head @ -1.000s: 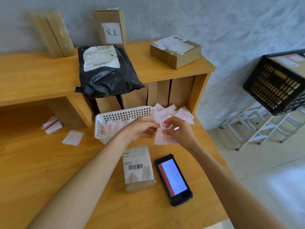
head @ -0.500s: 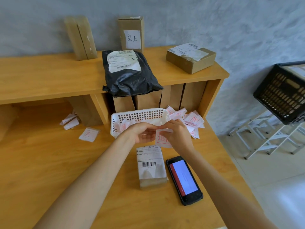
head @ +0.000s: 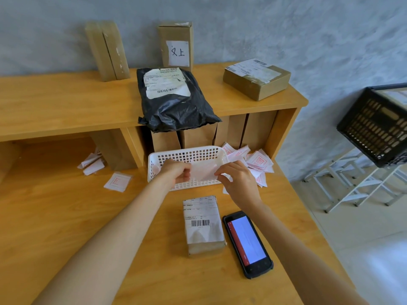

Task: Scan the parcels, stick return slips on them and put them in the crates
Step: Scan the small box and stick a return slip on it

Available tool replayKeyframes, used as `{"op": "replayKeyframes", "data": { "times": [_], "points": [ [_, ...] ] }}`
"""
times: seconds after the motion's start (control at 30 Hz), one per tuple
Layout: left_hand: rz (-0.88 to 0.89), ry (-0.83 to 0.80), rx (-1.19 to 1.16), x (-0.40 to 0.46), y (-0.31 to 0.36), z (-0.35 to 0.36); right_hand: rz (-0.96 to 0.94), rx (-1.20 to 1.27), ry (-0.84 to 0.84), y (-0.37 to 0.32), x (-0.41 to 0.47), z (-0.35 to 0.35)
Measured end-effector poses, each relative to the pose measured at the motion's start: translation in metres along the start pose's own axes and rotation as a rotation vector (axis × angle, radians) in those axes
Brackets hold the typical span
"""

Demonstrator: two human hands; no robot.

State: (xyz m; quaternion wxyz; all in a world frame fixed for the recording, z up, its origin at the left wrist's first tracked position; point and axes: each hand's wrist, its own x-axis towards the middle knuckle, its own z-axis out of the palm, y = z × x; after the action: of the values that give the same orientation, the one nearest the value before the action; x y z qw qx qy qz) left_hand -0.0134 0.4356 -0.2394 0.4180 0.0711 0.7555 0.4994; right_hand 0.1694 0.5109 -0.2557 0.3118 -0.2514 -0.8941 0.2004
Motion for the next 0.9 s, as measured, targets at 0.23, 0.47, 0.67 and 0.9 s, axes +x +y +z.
{"op": "replayKeyframes", "data": {
  "times": [0.23,0.47,0.67,0.9],
  "points": [
    [0.158,0.329,0.097,0.036,-0.001,-0.019,0.068,-0.019,0.002,0.015,0.003,-0.002],
    [0.283,0.402,0.478,0.042,-0.012,-0.029,0.137,-0.016,-0.067,0.017,0.004,-0.003],
    [0.406,0.445,0.723,0.038,-0.021,-0.032,0.244,0.122,-0.203,0.01,0.009,-0.004],
    [0.543,0.326,0.597,0.015,-0.015,-0.031,0.328,0.259,-0.272,0.004,0.018,-0.001]
  ]
}}
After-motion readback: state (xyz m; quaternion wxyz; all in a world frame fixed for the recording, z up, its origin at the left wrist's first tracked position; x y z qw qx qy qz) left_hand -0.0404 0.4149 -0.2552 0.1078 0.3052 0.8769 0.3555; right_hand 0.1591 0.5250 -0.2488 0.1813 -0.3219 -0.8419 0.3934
